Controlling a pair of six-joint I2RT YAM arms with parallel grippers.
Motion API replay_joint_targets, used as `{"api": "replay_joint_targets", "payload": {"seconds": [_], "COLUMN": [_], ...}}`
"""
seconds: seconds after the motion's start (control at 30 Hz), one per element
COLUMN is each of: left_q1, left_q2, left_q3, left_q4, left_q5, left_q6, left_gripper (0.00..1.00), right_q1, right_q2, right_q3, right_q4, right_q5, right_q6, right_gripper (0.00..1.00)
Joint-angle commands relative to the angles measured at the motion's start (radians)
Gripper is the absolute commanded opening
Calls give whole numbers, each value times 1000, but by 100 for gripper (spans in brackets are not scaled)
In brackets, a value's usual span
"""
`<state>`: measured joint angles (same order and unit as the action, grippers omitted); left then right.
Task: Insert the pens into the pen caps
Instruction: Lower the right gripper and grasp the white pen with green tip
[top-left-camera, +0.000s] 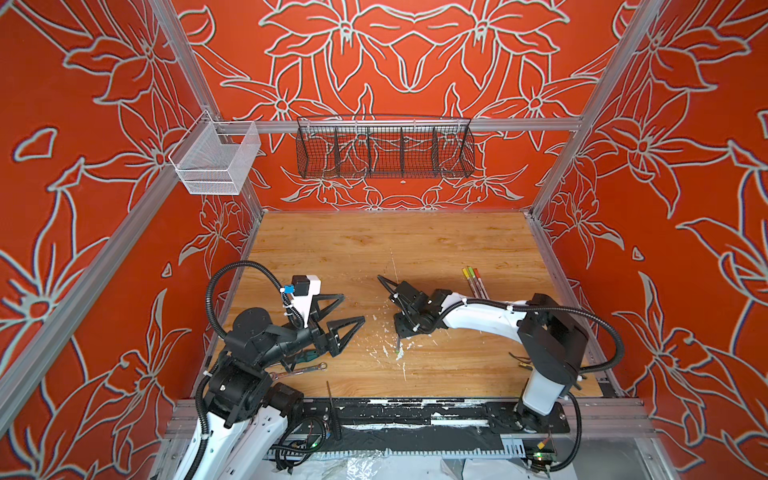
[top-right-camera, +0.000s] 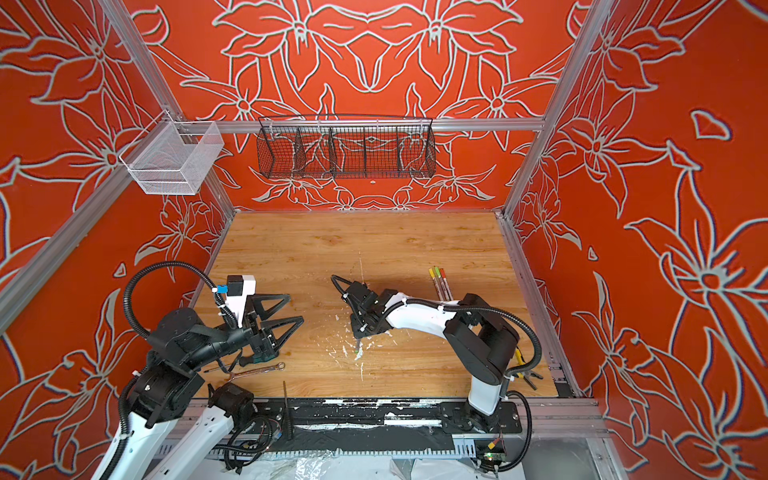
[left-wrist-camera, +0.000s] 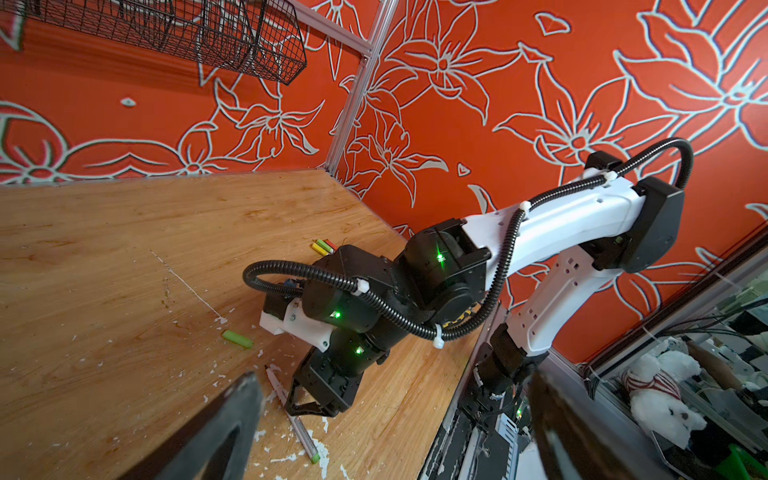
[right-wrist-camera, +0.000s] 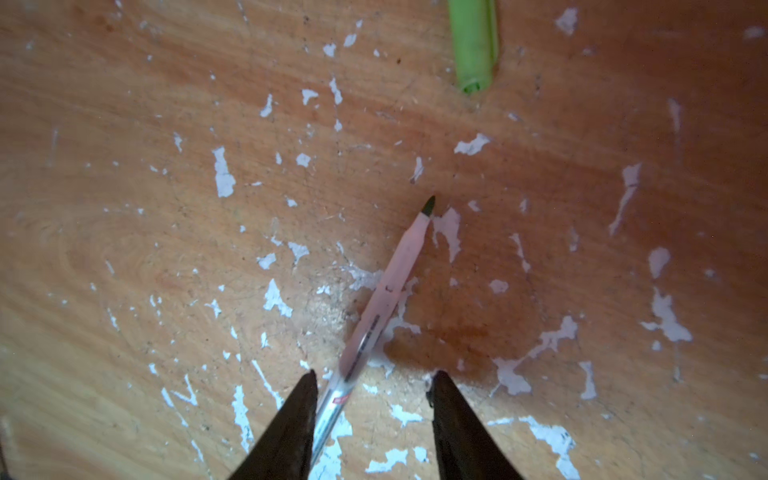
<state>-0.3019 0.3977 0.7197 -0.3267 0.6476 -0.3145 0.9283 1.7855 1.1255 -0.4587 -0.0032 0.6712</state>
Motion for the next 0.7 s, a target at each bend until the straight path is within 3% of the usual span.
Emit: {"api": "replay_joint_targets", "payload": {"seconds": [0.0, 0.2, 0.47, 0.67], "left_q1": [4, 4, 3, 3], "left_q2": [-19, -27, -24, -4], "left_q3": [-3, -3, -15, -37], "left_q4": [-7, -10, 6, 51], "left_q5": [-9, -9, 4, 25], "left_q6": [2, -5, -42, -89], "left_gripper": [97, 97, 97, 97], "right_q1": [12, 26, 31, 27], "right_q2": [37, 93, 117, 100], "right_q3": [47, 90, 105, 114], "right_q4": [-18, -34, -56, -62], "right_q5": [55, 63, 75, 87], "right_q6": [41, 37, 39, 19], "right_gripper": [42, 32, 12, 6]}}
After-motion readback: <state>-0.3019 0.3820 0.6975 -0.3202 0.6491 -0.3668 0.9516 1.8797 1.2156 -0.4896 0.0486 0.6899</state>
